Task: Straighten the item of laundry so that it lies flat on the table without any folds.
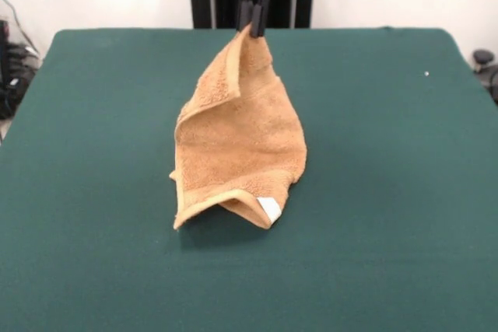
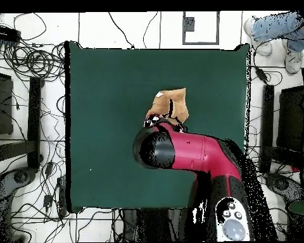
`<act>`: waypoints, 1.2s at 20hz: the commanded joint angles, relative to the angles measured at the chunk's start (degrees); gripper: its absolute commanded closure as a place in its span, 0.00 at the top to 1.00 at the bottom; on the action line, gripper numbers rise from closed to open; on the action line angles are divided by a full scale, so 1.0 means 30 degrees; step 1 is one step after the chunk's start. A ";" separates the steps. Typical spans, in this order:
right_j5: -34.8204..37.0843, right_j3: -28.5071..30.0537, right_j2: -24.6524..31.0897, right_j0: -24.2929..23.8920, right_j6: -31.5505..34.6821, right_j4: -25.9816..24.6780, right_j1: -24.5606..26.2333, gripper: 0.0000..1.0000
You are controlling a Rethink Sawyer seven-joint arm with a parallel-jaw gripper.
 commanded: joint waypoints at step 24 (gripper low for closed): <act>-0.2419 0.4392 0.8852 -0.3949 0.0990 0.0853 0.1816 0.00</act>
